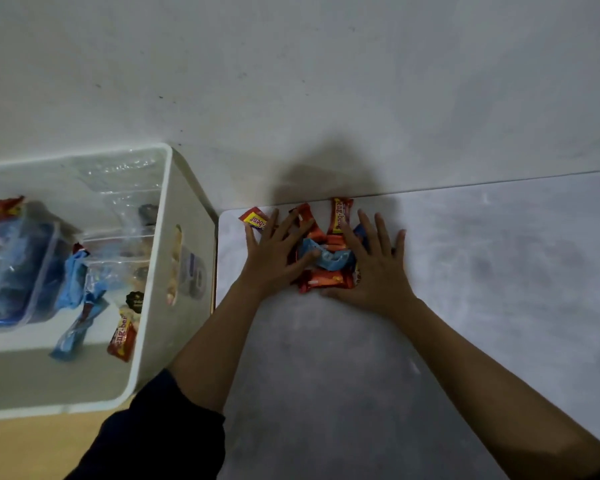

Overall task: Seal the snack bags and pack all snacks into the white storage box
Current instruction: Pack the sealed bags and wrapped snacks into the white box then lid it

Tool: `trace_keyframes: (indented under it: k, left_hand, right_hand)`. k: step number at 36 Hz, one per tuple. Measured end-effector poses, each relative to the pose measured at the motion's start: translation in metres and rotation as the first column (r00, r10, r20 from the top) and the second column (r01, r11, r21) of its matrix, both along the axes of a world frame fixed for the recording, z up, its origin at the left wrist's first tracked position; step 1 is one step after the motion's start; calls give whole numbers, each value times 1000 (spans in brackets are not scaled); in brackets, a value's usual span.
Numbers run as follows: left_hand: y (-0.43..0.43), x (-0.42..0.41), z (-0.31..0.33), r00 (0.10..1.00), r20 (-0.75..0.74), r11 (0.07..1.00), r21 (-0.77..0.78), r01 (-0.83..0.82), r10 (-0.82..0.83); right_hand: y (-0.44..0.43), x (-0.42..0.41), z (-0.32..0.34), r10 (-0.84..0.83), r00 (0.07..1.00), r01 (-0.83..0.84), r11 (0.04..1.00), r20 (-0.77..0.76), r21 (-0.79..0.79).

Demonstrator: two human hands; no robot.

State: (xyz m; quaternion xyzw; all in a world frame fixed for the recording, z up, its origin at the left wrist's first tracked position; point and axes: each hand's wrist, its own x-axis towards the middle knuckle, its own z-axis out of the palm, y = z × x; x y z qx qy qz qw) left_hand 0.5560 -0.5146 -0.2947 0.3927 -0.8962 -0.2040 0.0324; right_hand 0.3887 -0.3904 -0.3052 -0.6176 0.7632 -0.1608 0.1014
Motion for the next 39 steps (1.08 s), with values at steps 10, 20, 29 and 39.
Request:
trace_keyframes:
  k: [10,20,29,39]
  left_hand:
    - [7,11,2,999,-36,998,54,34,-32]
    - [10,19,-7,997,-71,1000,-30,2,-4]
    - [16,23,-6,974,-155,982,-63,-178,167]
    - [17,20,-10,978,-152,983,-99,-155,139]
  right_hand:
    - [-30,-18,0,124,992,-123,991,-7,58]
    - [-44,-25,10,198,980,-195,978,-33,67]
    - [-43,-25,8,178,982,-172,980,-56,98]
    - [-18,-31,0,95,988,-88,994,-124,63]
